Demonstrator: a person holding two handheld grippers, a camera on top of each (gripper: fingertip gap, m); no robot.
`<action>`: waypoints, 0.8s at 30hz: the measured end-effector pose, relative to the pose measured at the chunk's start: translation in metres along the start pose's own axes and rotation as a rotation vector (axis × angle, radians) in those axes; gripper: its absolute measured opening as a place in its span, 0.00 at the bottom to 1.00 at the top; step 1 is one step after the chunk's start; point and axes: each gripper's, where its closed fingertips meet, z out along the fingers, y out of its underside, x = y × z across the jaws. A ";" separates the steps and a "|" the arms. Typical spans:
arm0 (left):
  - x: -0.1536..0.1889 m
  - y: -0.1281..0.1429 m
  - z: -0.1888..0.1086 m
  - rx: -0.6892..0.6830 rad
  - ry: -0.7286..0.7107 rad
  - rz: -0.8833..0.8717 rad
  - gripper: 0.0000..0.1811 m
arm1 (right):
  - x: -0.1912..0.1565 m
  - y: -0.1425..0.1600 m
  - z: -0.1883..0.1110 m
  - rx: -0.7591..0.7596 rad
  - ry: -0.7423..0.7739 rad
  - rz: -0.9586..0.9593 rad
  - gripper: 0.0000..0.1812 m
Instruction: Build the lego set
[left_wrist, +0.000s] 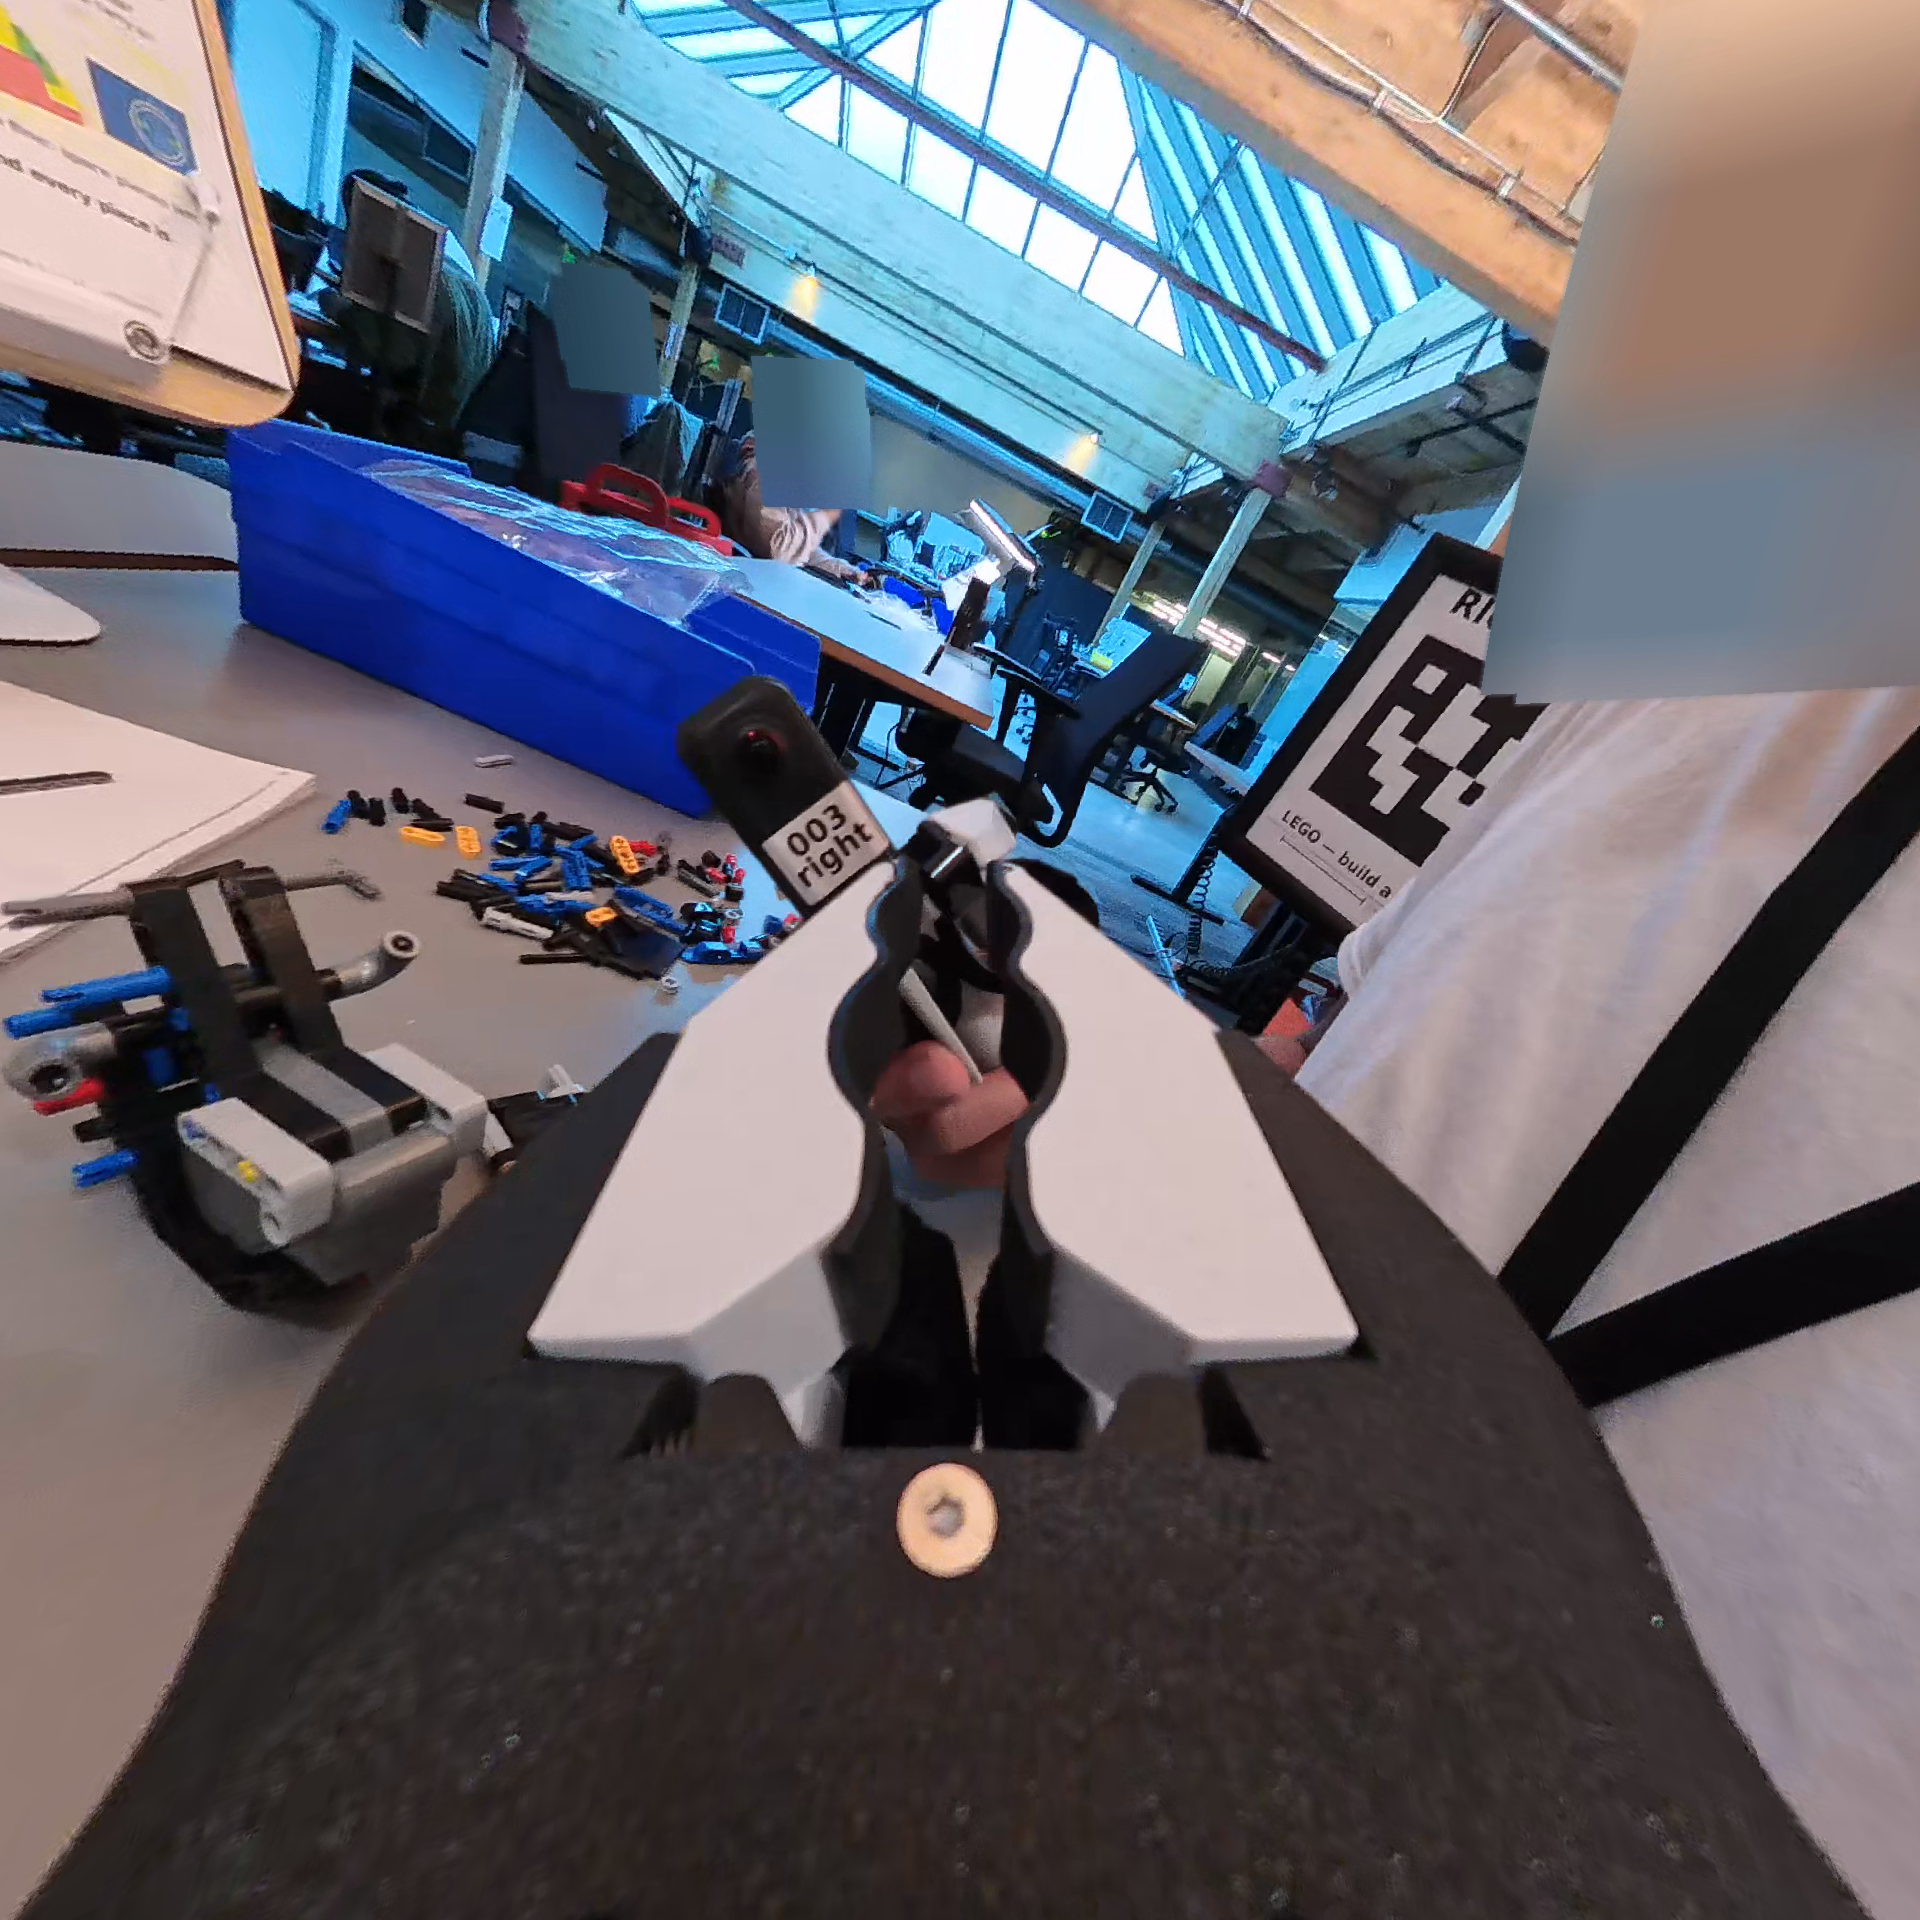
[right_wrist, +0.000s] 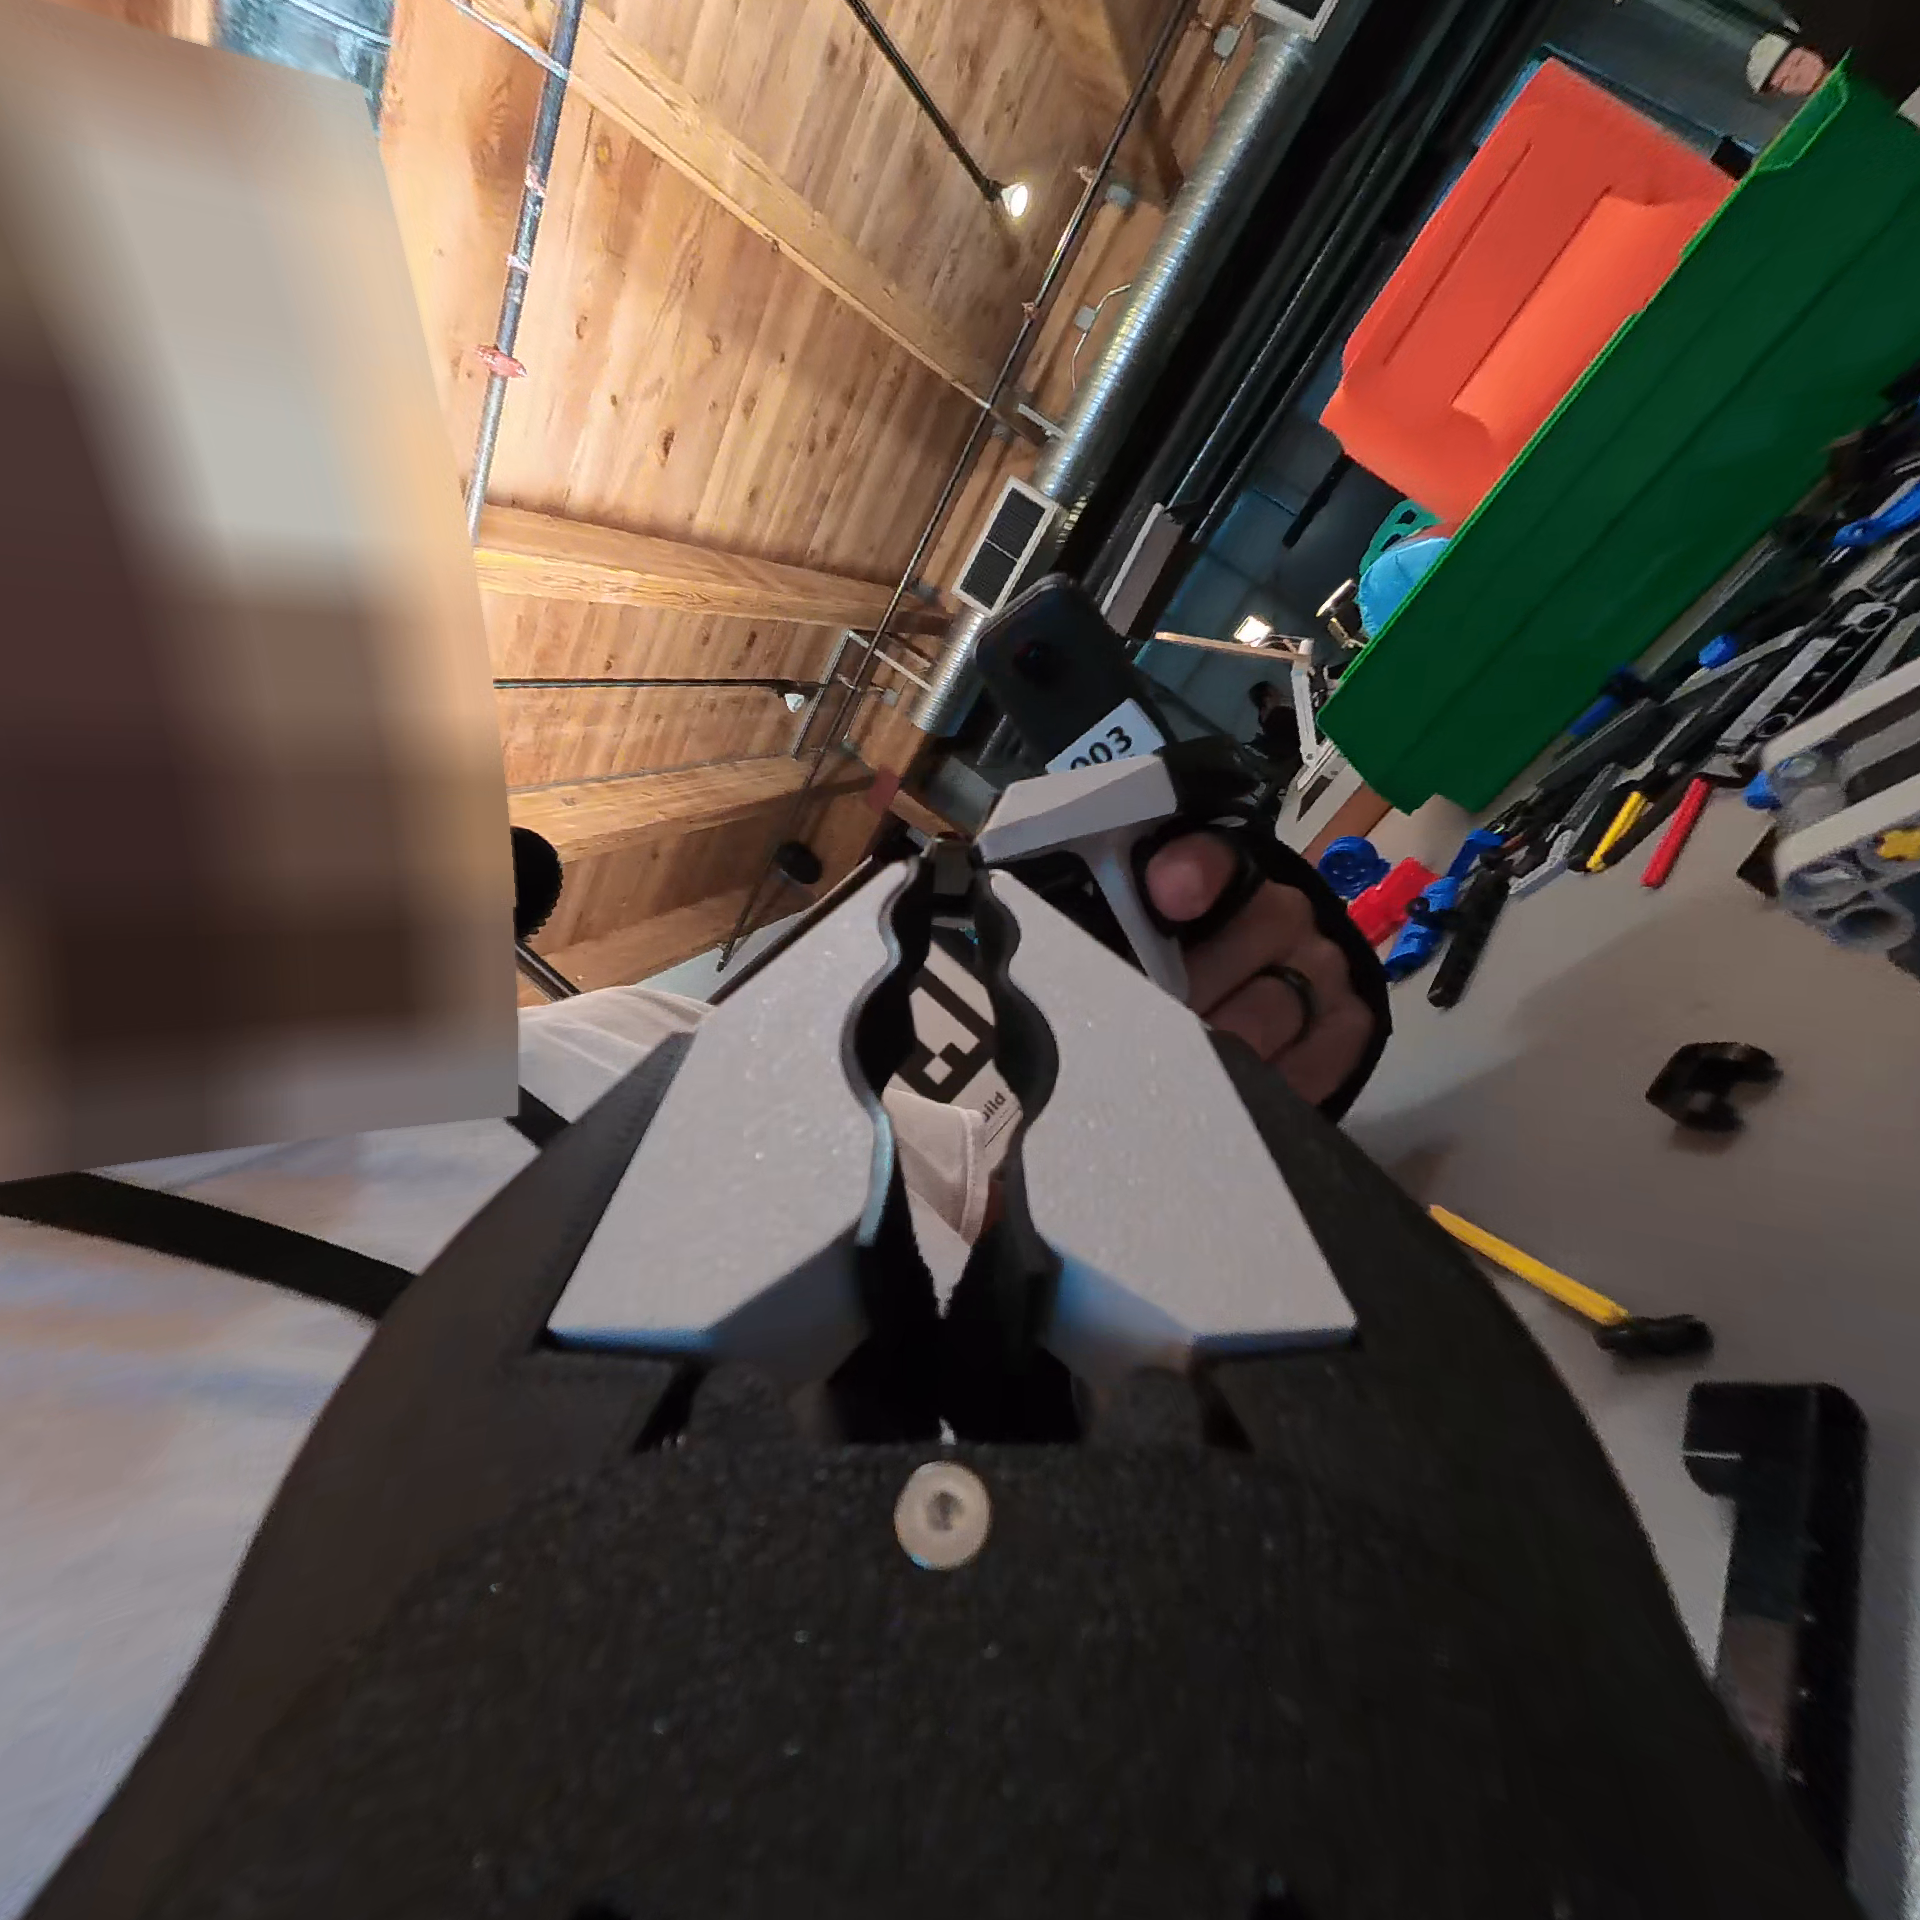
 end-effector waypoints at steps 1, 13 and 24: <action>0.001 0.000 0.001 0.000 0.007 -0.009 0.05 | -0.001 0.000 0.000 0.002 -0.009 0.005 0.03; 0.001 -0.001 0.000 0.051 0.017 -0.034 0.05 | -0.002 0.002 0.000 -0.001 -0.042 0.076 0.04; -0.005 -0.001 -0.004 0.104 0.005 -0.124 0.04 | 0.004 0.001 -0.001 -0.010 0.073 -0.090 0.03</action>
